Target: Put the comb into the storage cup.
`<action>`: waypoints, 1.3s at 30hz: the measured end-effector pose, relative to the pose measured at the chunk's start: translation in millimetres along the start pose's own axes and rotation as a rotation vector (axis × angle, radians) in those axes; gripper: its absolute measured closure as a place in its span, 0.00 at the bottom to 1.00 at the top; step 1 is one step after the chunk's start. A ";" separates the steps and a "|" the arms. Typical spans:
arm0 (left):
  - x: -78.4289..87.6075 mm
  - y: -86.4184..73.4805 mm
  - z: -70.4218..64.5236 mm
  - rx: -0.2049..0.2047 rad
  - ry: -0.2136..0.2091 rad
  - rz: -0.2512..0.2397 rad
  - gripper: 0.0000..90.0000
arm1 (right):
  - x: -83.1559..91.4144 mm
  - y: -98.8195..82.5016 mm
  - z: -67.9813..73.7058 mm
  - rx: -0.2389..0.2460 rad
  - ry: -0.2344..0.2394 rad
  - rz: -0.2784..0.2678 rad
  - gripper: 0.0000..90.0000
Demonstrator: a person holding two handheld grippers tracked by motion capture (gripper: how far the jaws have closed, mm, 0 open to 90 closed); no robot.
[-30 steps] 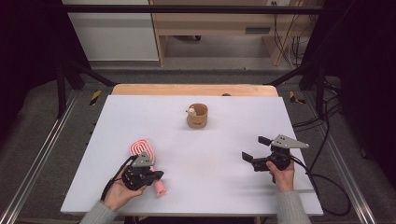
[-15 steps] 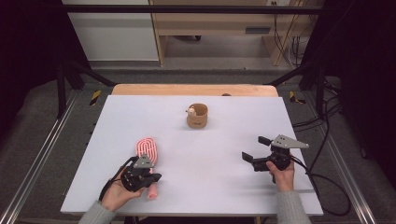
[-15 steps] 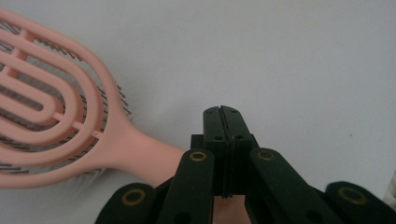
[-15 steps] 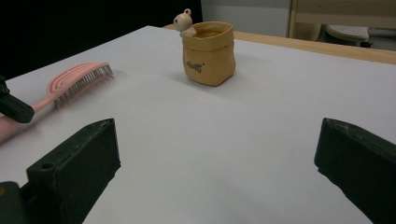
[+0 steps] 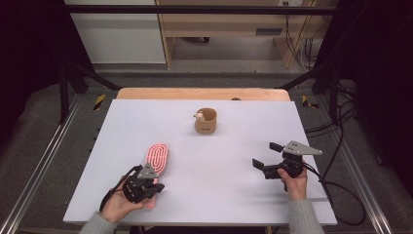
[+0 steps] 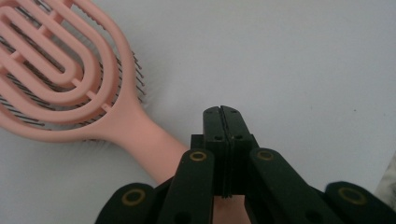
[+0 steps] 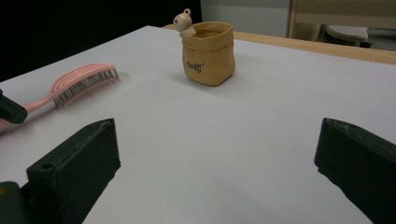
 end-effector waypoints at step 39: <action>15.7 -4.4 15.7 0.035 0.021 -0.050 0.99 | -0.7 -0.9 0.2 -0.001 0.002 0.007 0.00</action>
Point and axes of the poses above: each handheld gripper's, and its own axes: x roughly backward along the jaws, y roughly out of its top, z roughly to its left, the point moved 7 cm from there along -x, roughly forward along the jaws, and after that the axes turned 4 degrees about x, right-handed, at the moved point
